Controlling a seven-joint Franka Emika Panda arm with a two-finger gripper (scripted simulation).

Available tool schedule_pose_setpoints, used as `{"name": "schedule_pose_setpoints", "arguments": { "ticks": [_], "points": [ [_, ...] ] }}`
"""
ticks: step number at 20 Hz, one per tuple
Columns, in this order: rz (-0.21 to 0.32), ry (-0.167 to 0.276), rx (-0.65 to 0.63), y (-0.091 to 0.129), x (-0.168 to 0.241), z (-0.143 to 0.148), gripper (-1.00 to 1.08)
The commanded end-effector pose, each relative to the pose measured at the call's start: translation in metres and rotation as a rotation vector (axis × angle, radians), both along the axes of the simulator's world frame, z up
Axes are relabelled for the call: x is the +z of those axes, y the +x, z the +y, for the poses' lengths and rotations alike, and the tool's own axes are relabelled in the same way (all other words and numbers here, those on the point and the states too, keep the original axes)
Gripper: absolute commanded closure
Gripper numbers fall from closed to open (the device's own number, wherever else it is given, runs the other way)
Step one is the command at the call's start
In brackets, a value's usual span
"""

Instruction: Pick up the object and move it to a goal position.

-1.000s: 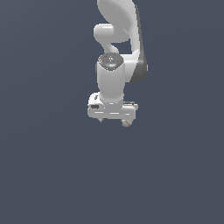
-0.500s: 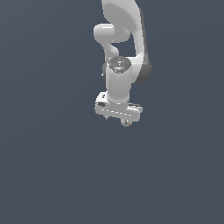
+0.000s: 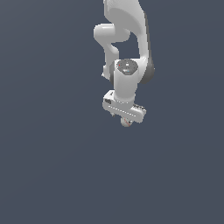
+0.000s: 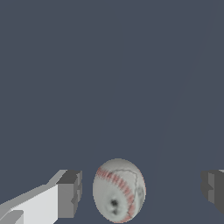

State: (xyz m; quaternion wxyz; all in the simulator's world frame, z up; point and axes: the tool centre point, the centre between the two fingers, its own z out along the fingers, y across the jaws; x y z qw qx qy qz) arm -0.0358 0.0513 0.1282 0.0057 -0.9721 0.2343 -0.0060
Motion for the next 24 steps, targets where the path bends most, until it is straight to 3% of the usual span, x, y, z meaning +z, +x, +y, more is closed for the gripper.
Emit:
{"name": "schedule_pose_setpoints", "arguments": {
  "ticks": [1,13,24],
  "points": [
    [0.003,0.000,-0.055,-0.007,-0.005,0.006,-0.92],
    [0.013,-0.004,-0.282,-0.035,-0.024,0.030,-0.92],
    [0.016,-0.006,-0.361,-0.046,-0.030,0.037,-0.92]
  ]
}}
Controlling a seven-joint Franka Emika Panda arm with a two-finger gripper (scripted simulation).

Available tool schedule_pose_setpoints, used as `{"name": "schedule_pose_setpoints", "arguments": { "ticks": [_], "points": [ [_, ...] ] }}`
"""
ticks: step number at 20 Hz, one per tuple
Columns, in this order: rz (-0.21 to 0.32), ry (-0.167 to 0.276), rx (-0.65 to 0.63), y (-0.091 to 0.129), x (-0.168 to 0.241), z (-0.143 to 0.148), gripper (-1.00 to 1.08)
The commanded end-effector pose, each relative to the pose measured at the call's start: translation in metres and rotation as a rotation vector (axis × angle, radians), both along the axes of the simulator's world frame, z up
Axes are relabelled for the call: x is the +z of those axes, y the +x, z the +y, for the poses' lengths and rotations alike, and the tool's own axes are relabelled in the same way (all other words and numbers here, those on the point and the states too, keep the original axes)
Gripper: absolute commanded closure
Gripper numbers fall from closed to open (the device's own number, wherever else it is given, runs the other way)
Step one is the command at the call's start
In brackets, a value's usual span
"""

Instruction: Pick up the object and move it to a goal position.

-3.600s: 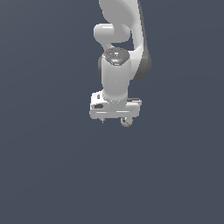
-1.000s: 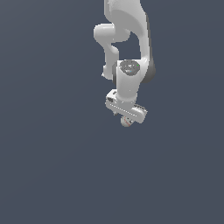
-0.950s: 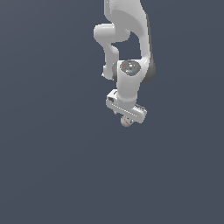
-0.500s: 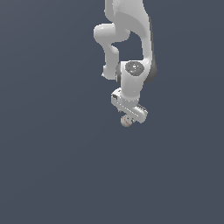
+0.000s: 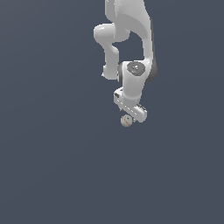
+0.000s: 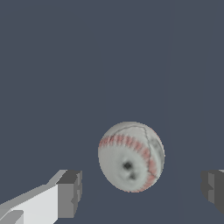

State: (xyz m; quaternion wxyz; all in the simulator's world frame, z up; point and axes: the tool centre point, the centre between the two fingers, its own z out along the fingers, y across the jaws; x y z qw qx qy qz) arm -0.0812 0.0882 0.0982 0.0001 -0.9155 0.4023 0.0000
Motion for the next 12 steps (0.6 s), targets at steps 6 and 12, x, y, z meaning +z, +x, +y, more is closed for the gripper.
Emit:
{"name": "schedule_pose_setpoints", "arguments": {
  "ticks": [6,12],
  "points": [
    [0.000,0.000,-0.002,-0.001,-0.006,0.000,-0.92],
    [0.000,0.000,-0.005,-0.002,-0.032,0.000,-0.92]
  ]
}}
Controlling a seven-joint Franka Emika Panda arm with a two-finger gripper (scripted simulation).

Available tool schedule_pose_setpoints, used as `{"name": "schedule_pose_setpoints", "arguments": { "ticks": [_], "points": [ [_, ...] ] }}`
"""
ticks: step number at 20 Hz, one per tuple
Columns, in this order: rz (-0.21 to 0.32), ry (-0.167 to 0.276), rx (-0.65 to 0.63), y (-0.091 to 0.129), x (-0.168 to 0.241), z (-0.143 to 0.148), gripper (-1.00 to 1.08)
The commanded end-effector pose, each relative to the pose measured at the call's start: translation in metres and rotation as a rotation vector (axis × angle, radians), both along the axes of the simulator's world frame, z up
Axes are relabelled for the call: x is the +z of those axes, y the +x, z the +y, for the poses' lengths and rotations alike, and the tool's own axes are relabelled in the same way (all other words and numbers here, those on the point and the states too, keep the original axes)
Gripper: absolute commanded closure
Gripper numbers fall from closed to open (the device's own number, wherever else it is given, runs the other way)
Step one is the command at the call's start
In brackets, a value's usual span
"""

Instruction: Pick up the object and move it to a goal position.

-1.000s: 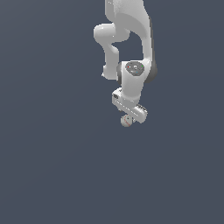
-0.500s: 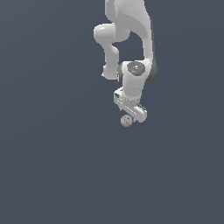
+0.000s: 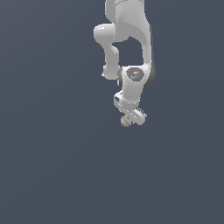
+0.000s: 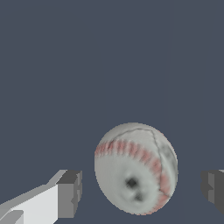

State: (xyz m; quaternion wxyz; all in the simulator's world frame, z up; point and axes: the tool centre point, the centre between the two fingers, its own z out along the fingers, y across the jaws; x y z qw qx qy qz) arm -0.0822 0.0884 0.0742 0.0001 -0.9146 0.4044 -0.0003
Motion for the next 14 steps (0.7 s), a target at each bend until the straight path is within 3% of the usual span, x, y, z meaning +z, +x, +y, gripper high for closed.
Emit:
{"name": "schedule_pose_setpoints", "arguments": {
  "ticks": [1,8,9,14],
  "points": [
    [0.001,0.000,-0.001,-0.001,-0.012,0.000,-0.92],
    [0.001,0.000,-0.002,0.000,-0.026,0.000,-0.92],
    [0.001,0.000,-0.002,0.000,-0.026,0.000,1.08],
    [0.001,0.000,-0.002,0.000,-0.026,0.000,1.08]
  ]
}}
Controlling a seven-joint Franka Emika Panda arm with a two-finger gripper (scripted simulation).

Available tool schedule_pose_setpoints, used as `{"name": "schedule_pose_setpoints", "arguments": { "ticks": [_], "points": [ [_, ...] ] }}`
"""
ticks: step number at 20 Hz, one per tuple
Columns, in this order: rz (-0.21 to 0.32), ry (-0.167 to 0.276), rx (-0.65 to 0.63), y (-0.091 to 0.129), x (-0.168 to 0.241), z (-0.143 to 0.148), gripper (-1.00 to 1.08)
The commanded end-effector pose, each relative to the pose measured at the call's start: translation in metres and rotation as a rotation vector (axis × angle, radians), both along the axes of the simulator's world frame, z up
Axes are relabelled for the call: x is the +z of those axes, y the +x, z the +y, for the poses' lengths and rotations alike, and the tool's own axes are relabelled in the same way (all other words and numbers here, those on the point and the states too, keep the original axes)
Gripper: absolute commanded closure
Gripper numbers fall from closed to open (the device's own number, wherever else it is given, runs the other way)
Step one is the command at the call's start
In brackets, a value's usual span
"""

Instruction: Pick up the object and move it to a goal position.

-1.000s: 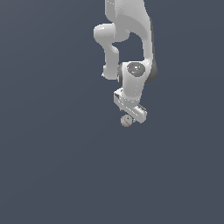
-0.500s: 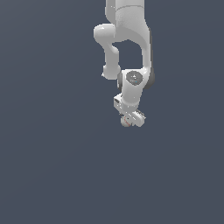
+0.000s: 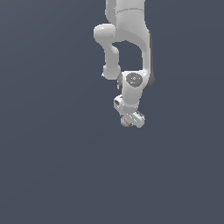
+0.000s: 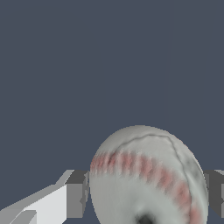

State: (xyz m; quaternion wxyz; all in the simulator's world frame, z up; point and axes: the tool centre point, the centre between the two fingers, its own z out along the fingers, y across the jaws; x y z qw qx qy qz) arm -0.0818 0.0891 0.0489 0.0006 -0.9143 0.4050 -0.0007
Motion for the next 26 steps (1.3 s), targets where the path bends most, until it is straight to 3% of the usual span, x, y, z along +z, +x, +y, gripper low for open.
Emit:
{"name": "schedule_pose_setpoints", "arguments": {
  "ticks": [1,13,26],
  "points": [
    [0.002,-0.001,-0.001,0.000,-0.001,-0.001,1.08],
    [0.000,0.000,0.000,0.002,0.017,-0.009,1.08],
    [0.001,0.001,-0.001,0.012,0.114,-0.063,1.08]
  ]
}}
